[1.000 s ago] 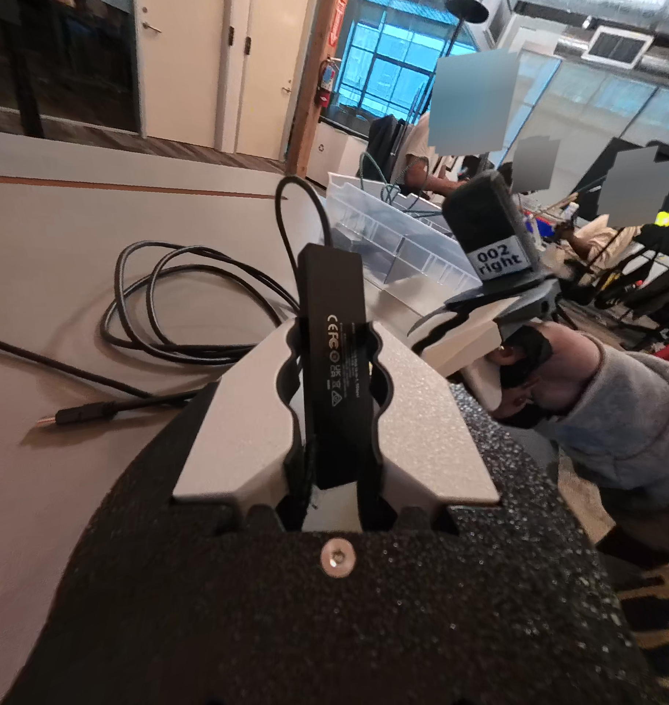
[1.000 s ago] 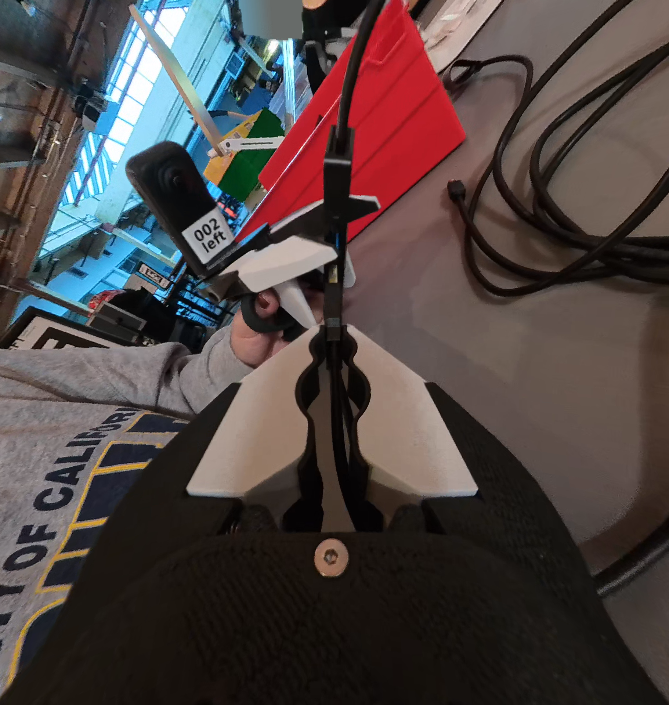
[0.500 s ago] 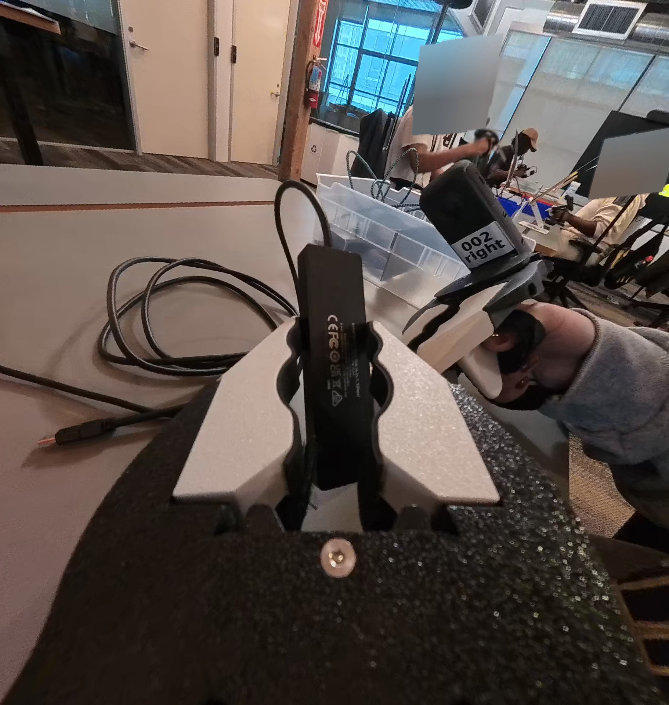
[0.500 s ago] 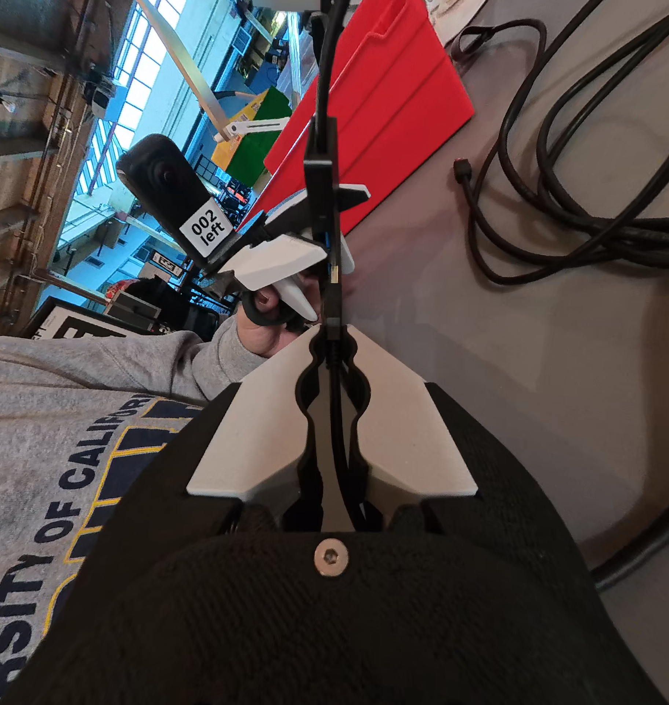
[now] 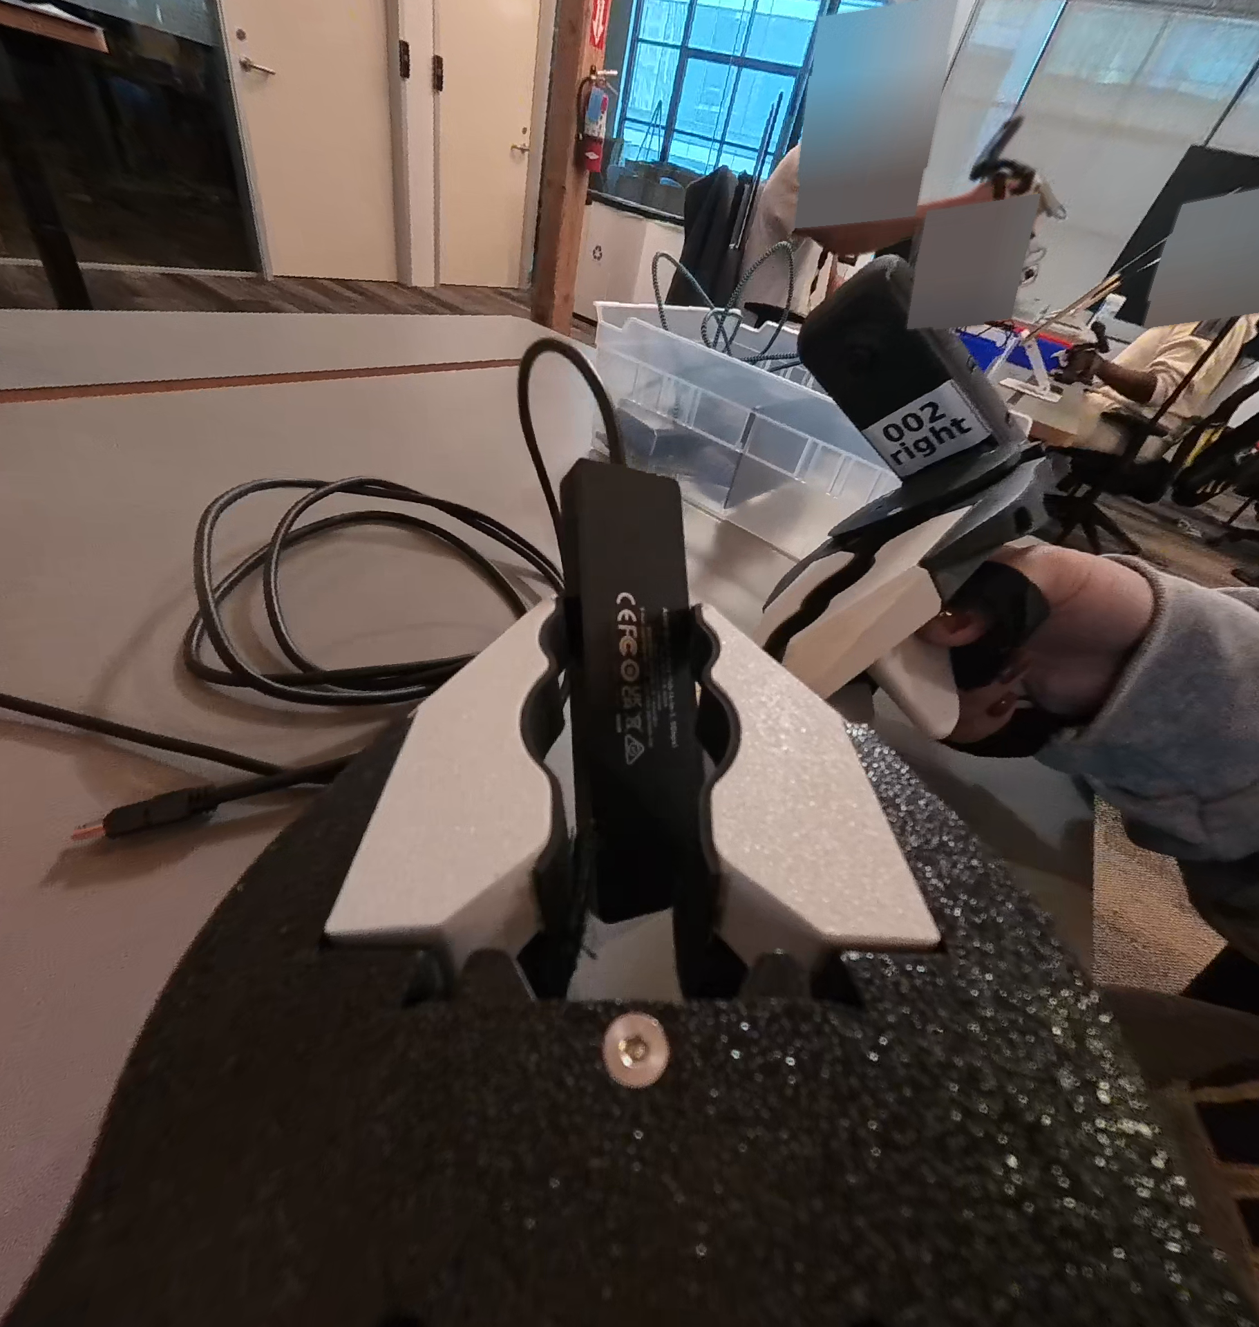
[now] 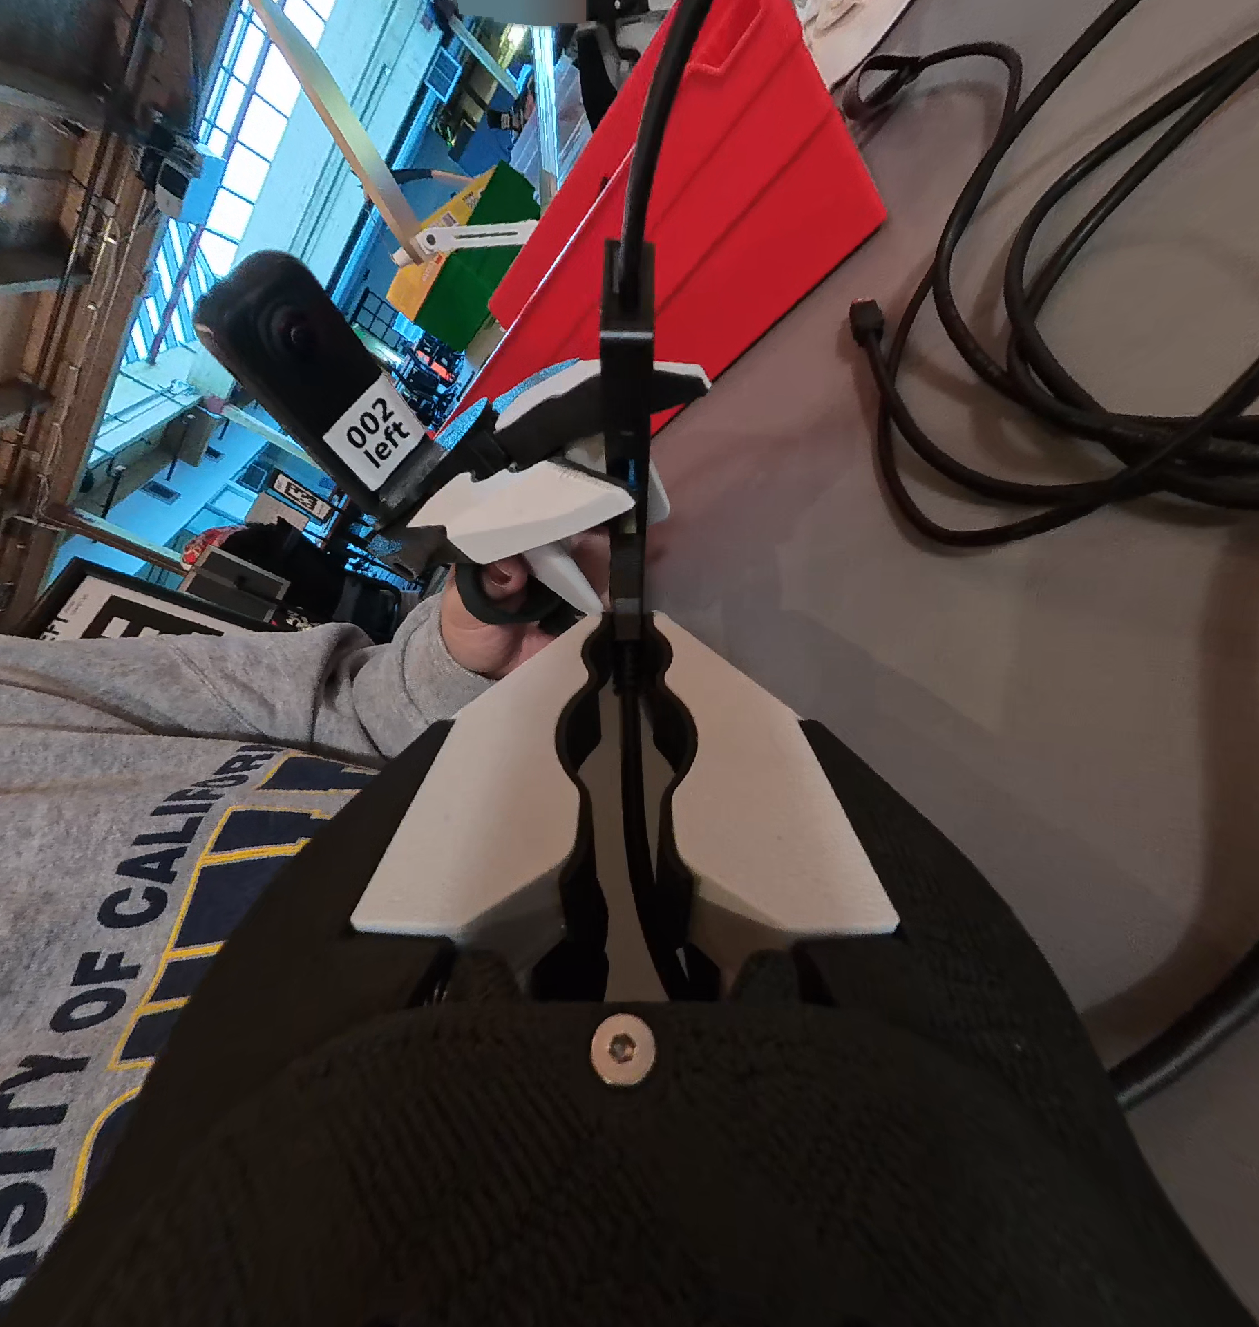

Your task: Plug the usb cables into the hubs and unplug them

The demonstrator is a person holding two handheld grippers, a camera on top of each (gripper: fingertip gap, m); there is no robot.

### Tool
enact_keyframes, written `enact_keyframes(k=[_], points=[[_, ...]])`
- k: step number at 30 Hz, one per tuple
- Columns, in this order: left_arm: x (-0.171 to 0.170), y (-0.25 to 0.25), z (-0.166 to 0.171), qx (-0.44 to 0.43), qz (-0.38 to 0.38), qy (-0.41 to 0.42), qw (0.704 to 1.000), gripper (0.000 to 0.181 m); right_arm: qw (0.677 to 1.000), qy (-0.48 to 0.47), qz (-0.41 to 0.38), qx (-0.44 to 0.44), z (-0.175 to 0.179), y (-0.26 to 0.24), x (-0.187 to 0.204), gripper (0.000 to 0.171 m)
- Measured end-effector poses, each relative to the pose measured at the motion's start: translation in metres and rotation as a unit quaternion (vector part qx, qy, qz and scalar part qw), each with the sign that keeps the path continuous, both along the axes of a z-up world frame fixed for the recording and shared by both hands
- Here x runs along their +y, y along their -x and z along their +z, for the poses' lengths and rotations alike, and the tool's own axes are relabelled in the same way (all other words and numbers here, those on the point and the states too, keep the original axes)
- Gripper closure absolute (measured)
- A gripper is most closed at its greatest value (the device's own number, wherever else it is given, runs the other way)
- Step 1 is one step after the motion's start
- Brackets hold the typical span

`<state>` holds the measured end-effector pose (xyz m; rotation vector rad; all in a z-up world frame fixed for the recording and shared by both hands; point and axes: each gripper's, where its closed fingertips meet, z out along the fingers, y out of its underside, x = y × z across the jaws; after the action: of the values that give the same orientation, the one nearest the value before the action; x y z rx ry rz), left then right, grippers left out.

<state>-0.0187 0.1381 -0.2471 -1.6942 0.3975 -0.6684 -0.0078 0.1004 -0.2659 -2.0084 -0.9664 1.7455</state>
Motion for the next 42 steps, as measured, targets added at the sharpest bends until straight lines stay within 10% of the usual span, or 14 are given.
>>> enact_keyframes(k=[10, 20, 42], points=[[-0.026, -0.006, 0.008, -0.073, -0.119, 0.033, 0.99, 0.15, 0.992, -0.109, 0.057, 0.013, -0.003, -0.009, -0.005, 0.166], [-0.075, -0.01, -0.021, 0.051, -0.258, 0.056, 0.963, 0.173, 0.947, -0.271, 0.173, -0.014, -0.022, -0.018, -0.032, 0.165], [-0.093, -0.015, -0.022, 0.122, -0.293, -0.034, 0.948, 0.172, 0.918, -0.334, 0.212, -0.025, -0.025, -0.022, -0.047, 0.166]])
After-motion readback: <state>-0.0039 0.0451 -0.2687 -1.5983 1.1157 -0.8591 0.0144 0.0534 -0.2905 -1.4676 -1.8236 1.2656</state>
